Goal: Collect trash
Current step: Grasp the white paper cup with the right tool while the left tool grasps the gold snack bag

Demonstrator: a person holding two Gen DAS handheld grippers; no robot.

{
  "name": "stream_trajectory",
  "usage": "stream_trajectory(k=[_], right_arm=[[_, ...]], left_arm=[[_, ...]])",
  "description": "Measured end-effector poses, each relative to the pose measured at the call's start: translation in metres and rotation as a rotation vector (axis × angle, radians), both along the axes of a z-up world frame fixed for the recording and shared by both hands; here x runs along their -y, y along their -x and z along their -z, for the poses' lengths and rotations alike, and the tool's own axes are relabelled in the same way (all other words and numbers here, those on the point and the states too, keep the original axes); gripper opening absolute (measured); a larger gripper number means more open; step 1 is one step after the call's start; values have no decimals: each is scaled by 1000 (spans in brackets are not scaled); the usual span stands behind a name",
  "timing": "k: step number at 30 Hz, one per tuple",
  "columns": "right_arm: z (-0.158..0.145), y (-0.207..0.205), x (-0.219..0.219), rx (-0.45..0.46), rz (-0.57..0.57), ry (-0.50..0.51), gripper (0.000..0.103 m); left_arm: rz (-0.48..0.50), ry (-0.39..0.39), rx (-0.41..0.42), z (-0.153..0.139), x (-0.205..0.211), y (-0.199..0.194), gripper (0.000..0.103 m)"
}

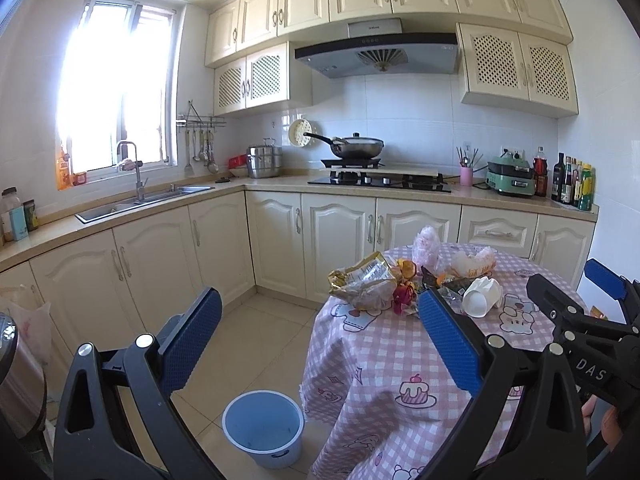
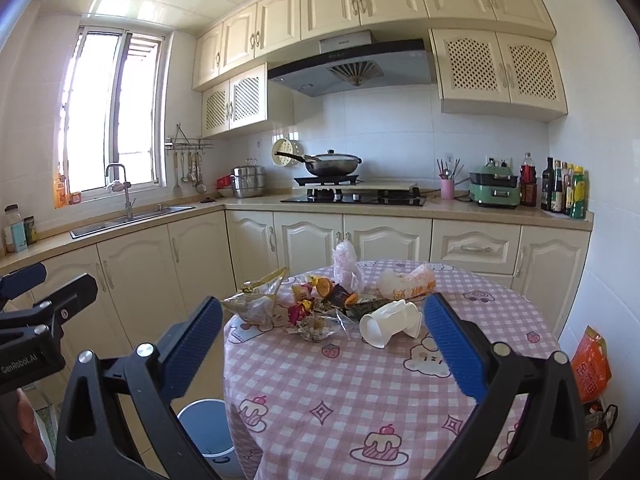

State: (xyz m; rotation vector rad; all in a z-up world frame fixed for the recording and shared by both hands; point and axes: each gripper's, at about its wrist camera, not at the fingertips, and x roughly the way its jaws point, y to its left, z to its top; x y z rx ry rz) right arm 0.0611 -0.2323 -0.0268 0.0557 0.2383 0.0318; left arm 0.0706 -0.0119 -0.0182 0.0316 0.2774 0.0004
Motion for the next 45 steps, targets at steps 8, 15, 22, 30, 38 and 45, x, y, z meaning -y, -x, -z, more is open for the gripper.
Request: stream_trajectory(k=[8, 15, 22, 30, 38, 45], right_arm=[[34, -59, 39, -122, 87, -40, 99], [66, -100, 76, -197, 174, -74, 99], [85, -138, 110, -269, 199, -143, 99], [95, -202, 116, -407, 173, -285, 99], [118, -231, 114, -515, 122, -401, 89], [116, -230, 122, -469, 120, -434, 58]], left_arm=[[60, 1, -100, 20, 26, -54, 95], [134, -6, -221, 52, 59, -107, 95], [156, -26, -290, 74, 84, -143, 95], [86, -6, -319, 76, 66, -175, 95], [69, 6, -310, 73, 53, -197, 95], [88, 22, -300, 70, 53, -223, 95]])
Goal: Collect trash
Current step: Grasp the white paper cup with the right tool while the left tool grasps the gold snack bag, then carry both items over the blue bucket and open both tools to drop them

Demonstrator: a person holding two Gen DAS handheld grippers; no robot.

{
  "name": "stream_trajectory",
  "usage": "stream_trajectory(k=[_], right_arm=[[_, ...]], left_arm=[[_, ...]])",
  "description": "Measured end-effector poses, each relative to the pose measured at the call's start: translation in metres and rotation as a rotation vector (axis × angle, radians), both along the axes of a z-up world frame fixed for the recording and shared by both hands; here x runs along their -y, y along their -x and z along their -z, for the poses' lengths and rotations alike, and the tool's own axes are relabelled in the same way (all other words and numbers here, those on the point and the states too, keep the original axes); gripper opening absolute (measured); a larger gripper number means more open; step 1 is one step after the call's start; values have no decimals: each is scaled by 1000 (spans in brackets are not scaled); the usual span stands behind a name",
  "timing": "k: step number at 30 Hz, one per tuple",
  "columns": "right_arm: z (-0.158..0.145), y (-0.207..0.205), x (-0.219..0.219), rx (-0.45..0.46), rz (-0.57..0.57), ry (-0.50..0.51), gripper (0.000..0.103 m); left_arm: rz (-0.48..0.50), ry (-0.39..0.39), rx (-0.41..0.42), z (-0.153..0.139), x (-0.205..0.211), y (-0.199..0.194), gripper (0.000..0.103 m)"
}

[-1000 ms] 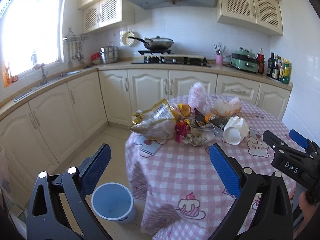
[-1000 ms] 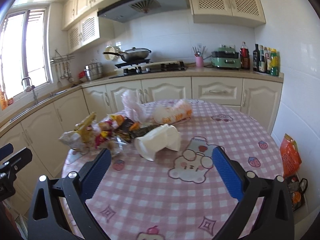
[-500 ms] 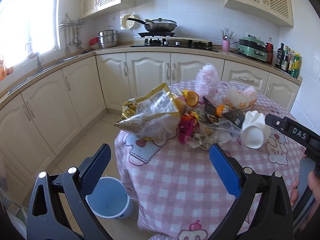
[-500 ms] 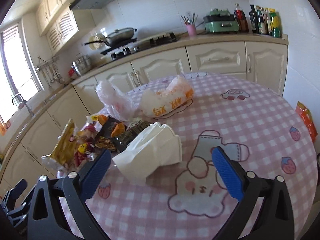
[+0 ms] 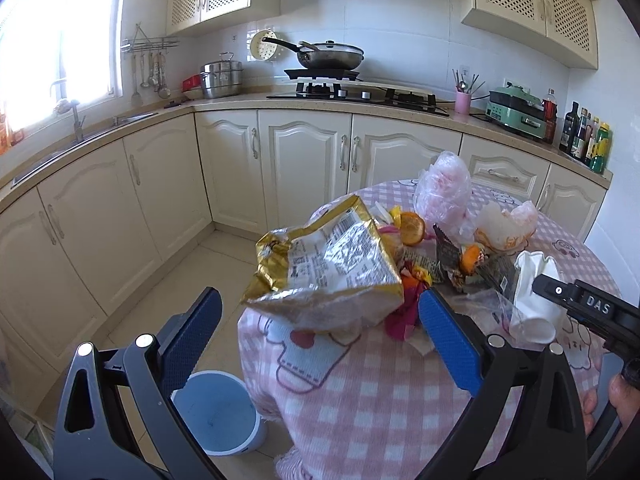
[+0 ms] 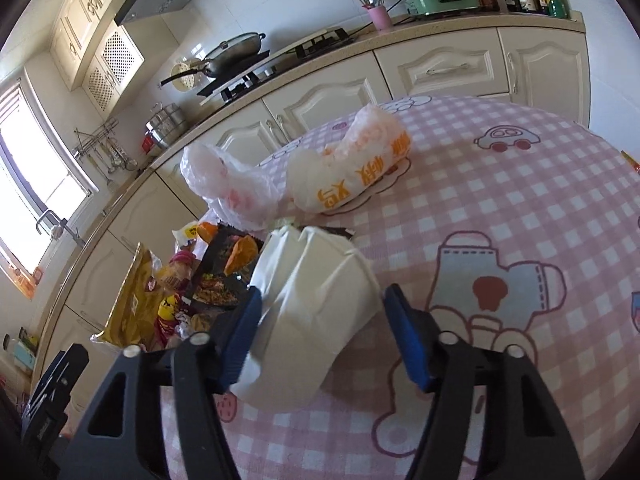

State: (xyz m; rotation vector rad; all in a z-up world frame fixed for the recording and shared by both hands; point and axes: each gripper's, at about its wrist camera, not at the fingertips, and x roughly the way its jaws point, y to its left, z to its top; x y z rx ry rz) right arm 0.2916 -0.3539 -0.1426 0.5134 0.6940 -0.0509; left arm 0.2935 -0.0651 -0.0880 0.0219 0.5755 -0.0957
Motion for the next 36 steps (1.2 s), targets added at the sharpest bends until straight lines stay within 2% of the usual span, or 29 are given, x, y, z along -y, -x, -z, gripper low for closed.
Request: stream_trajectory(k=[5, 7, 9, 11, 12, 16, 20, 23, 29, 36], right_arm=[[-6, -1, -1, 18, -1, 29, 53], [-6, -2, 0, 18, -5, 30, 52], [-7, -1, 0, 23, -9, 36, 38], [-9, -2, -1, 27, -6, 48, 38], [-9, -3, -2, 25, -9, 54, 38], [-11, -3, -3, 34, -10, 64, 38], [-17, 2, -6, 61, -12, 81, 37], [-26, 9, -11, 87, -5, 103, 37], [-52, 25, -24, 156, 1, 141, 37], [-78, 31, -82, 231, -124, 154, 37]], left_arm=[[27, -24, 13, 1, 15, -17, 95], [33, -64, 9, 4, 23, -25, 95], [33, -116, -16, 10, 31, -34, 94], [40, -119, -64, 17, 32, -42, 78], [41, -111, -82, 20, 31, -45, 74], [37, -36, -118, 26, 17, -48, 29], [59, 26, -72, 16, 10, -37, 18], [95, 88, -46, 7, 6, -28, 15], [117, 164, -6, -6, -5, -6, 15], [66, 205, 15, -10, -39, 19, 15]])
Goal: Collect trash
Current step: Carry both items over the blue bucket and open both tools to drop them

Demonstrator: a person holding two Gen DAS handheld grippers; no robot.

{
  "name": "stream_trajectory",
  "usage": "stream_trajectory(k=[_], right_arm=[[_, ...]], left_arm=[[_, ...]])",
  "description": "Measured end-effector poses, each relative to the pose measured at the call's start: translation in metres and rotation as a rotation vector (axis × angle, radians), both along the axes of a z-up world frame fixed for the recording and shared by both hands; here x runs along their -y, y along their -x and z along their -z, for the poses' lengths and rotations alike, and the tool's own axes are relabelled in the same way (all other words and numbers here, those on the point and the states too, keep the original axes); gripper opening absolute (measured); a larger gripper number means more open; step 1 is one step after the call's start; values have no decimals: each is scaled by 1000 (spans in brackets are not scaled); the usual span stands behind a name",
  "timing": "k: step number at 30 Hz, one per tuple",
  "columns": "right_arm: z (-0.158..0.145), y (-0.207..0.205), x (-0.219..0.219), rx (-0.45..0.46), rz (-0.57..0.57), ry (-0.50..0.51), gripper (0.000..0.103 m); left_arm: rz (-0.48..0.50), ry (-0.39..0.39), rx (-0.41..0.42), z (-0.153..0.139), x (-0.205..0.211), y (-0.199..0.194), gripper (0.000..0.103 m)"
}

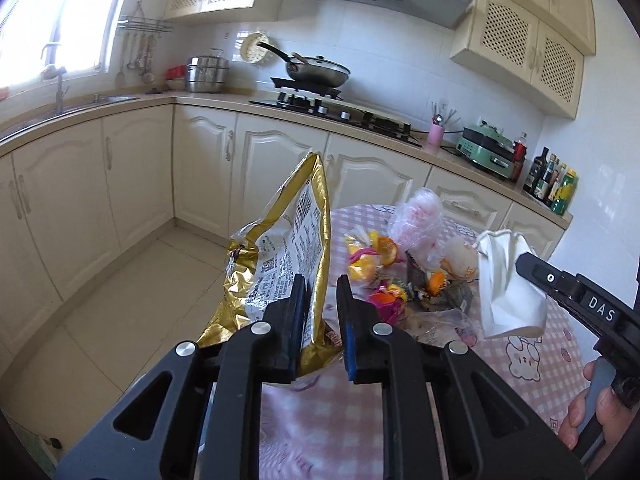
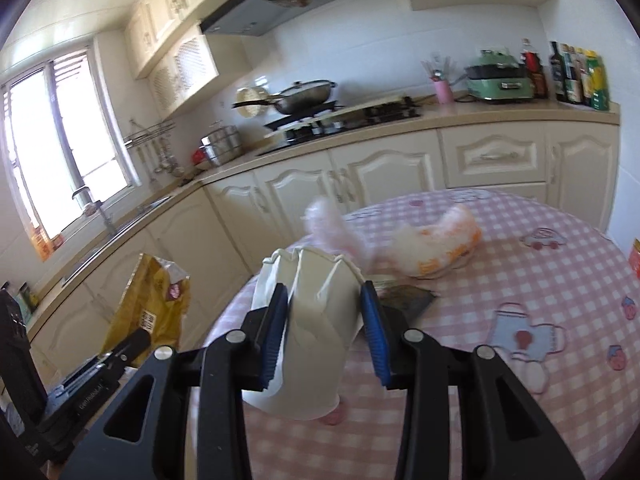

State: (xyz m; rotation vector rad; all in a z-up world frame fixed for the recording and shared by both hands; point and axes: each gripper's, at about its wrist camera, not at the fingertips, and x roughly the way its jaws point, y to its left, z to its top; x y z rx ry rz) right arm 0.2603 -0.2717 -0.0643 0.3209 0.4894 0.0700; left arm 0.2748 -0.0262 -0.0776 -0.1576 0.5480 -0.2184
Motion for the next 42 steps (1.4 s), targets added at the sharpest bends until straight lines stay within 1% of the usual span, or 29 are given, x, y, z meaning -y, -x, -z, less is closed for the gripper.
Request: stream_trajectory(k=[5, 9, 12, 15, 19, 22, 24, 28, 30, 31, 32, 33, 34, 39, 42], right_arm=[[0, -10, -74, -2, -153, 20, 37], [13, -23, -140, -32, -277, 40, 37], [25, -32, -183, -58, -348, 64, 37], [41, -43, -223, -93, -411, 93, 37], [74, -63, -268, -153, -473, 133, 37], [100, -77, -288, -199, -493, 155, 37], [115, -88, -299, -219, -494, 170, 37], [140, -104, -310, -243, -482, 203, 37], [152, -113, -314, -252, -470, 213, 37], [158, -115, -314, -257, -466, 216, 37], [162, -118, -315, -263, -462, 219, 37], [165, -120, -316, -267, -460, 220, 37], [169, -122, -316, -273, -458, 222, 37], [187, -130, -320, -306, -470, 220, 37], [195, -133, -326, -320, -482, 216, 37]], left_arm=[[-85, 4, -11, 4, -44, 16, 15], [-167, 6, -34, 13, -81, 24, 15], [-228, 15, -67, 26, -109, 24, 15], [-288, 15, -122, 44, -132, 19, 15], [-350, 18, -214, 77, -161, 3, 15], [-380, 16, -274, 101, -172, -13, 15], [-392, 32, -309, 117, -178, -27, 15], [-406, 45, -334, 137, -184, -49, 18], [-408, 54, -341, 146, -188, -58, 21], [-406, 61, -347, 150, -189, -64, 30], [-407, 67, -351, 155, -193, -63, 48], [-417, 73, -353, 158, -195, -65, 56], [-427, 78, -346, 161, -198, -64, 60], [-447, 82, -377, 173, -202, -68, 60], [-455, 69, -393, 179, -203, -68, 60]])
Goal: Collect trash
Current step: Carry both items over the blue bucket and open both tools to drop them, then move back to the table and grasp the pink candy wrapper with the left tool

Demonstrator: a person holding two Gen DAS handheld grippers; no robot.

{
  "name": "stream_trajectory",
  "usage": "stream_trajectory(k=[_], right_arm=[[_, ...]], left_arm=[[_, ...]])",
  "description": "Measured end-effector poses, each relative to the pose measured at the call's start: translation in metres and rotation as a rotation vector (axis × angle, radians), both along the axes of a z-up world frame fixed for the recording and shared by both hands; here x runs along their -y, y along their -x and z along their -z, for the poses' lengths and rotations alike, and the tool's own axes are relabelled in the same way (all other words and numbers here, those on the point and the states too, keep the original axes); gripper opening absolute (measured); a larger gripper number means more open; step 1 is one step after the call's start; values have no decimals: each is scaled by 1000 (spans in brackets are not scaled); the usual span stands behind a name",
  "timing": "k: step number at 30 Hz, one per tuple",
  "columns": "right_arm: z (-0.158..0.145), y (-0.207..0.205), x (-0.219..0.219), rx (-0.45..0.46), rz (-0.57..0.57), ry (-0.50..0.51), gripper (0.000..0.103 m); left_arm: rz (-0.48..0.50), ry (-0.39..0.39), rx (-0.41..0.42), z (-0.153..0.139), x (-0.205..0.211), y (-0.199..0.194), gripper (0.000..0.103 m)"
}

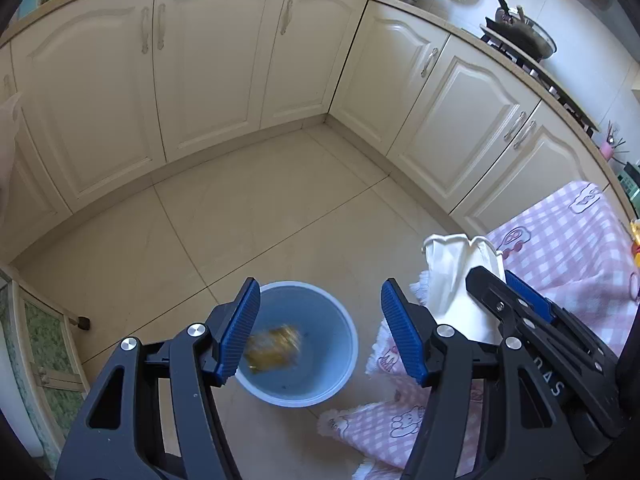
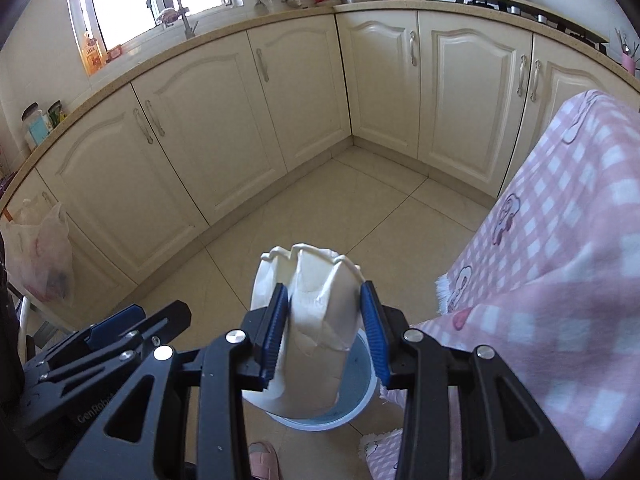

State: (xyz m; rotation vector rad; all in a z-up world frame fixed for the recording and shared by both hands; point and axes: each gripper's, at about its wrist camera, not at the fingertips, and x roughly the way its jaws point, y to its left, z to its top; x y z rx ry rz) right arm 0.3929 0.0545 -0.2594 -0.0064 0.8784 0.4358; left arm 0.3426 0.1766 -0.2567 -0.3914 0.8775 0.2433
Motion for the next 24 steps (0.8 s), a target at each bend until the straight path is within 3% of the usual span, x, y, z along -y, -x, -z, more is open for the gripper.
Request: stream_trajectory(k=[12, 19, 24], right_arm=[[1, -7, -25, -5, -41, -29, 34], [-26, 6, -14, 41, -25, -35, 35], [-62, 20, 18, 104, 27, -57, 35]], left_arm=[[-60, -17, 3, -4, -20, 10, 65], [-45, -27, 52, -30, -9, 20, 65], [-10, -50, 125, -66, 12, 30, 67]])
